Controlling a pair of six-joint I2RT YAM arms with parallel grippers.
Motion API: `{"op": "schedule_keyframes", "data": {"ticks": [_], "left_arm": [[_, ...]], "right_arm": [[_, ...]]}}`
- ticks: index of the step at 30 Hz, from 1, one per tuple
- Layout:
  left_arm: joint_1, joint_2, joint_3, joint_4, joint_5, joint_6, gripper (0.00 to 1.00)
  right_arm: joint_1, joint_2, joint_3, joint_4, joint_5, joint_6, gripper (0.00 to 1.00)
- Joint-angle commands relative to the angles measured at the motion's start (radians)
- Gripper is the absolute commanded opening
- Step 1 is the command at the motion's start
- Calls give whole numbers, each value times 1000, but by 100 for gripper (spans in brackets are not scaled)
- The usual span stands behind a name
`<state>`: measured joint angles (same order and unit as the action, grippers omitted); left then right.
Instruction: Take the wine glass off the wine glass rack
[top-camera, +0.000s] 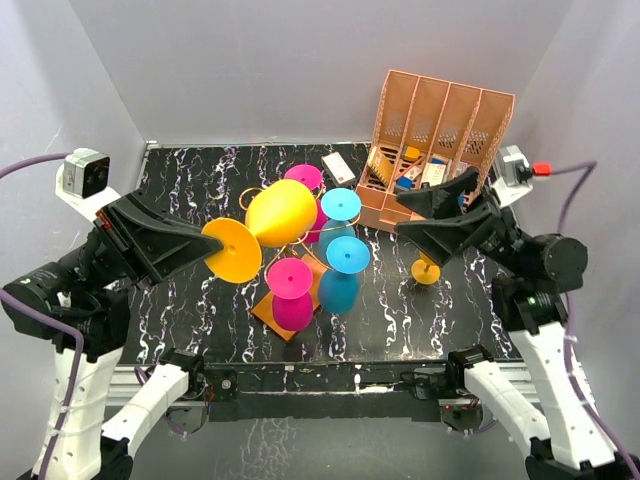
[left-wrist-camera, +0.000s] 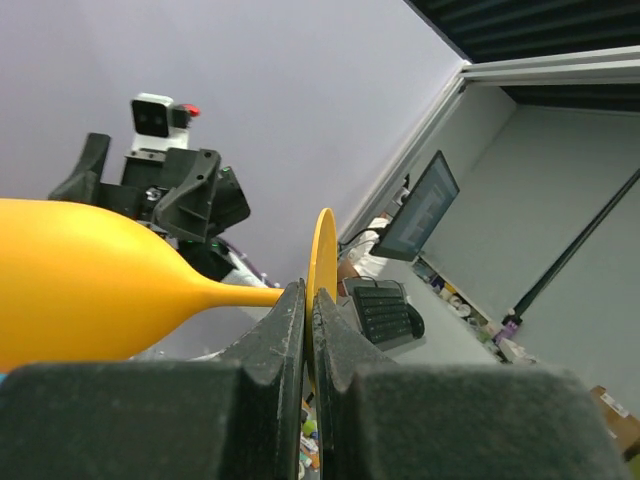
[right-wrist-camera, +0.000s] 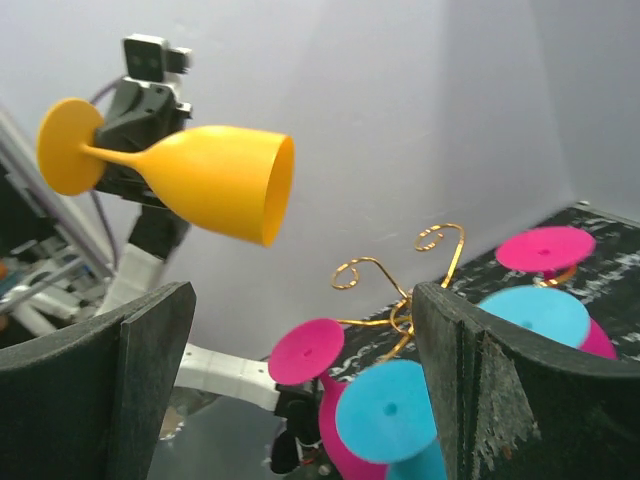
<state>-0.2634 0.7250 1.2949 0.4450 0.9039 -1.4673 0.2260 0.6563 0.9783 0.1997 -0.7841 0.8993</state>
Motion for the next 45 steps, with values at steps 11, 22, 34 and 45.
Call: {"op": "schedule_keyframes", "data": {"ticks": [11,22,34,45], "left_arm": [[4,-9,-181,516,-46,-327,0],[3,-10,-229,538,-72,-351,0],[3,-4,-266,584,-102,-378,0],[3,0,-306,601,-122,-394,0]], "right_arm": [[190,269,-14,648,19,369,97],[555,449,35,804,107,313,91],[670,542,32,1139,152,389,51],[671,536,0,1268,150,407,25]]}}
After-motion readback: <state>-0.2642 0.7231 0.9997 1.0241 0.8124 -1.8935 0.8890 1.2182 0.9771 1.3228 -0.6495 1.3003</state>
